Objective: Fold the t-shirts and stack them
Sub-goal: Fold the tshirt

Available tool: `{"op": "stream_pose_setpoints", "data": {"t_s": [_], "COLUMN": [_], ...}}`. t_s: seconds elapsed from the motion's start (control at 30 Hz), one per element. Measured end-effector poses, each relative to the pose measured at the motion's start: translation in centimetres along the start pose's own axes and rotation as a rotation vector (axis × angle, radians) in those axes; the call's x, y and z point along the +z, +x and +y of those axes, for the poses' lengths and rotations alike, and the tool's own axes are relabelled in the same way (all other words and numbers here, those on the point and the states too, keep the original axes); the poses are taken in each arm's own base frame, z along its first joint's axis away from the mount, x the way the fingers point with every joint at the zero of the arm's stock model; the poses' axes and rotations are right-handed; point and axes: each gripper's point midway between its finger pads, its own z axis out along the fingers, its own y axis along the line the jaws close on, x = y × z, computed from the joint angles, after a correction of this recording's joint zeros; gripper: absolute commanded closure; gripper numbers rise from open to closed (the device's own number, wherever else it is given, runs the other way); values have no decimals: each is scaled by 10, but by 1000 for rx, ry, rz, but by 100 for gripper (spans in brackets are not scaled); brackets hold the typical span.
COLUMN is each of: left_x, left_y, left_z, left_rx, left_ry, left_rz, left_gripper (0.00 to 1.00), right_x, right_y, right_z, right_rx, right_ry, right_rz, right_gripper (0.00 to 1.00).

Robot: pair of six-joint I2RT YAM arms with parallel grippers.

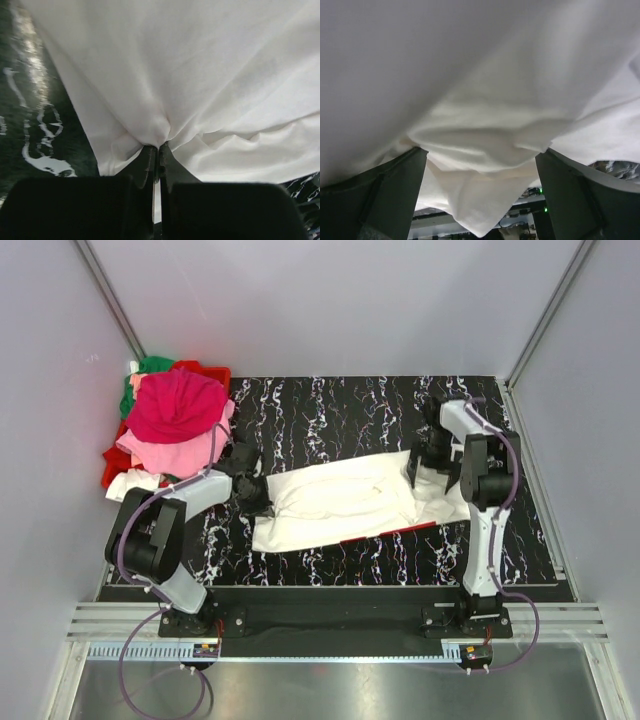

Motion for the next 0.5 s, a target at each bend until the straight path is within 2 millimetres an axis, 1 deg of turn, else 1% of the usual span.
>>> {"op": "stream_pose_setpoints", "data": {"t_s": [0.03,0.07,0.13,0.2,0.27,0.3,0.33,0.37,0.4,0.43,0.47,0.5], "left_x": [1,1,2,1,-1,-3,-6,-9,-13,-17,-24,-31], "left_y": [4,10,23,41,63,75,91,109,132,149,172,191], "left_z": [-5,-11,-21,-30,-39,-43,-49,-56,-64,-70,-79,-89], "left_rx": [10,21,42,59,65,68,74,92,122,143,179,209], "left_ry": [19,41,82,129,176,196,215,228,246,257,272,294], "left_rz": [-4,-5,-4,6,32,45,72,100,143,176,219,250], "left_gripper": [100,100,100,100,100,100,99,95,94,93,90,87], "right_x": [-3,-5,-10,-16,-25,-30,-32,-39,-46,-54,-62,-69], "right_y": [-14,-32,-76,-123,-156,-166,-173,-178,-183,-189,-197,-204], "right_z": [3,8,24,45,63,75,86,99,115,132,151,169], "right_rx": [-4,-3,-1,13,45,59,69,87,98,92,69,37], "right_ry": [-4,-6,-50,-111,-196,-261,-324,-411,-504,-596,-675,-736], "right_rz": [5,-3,-67,-160,-263,-293,-309,-324,-339,-363,-396,-433], "right_gripper": [4,3,4,3,3,3,2,0,0,0,0,0]}}
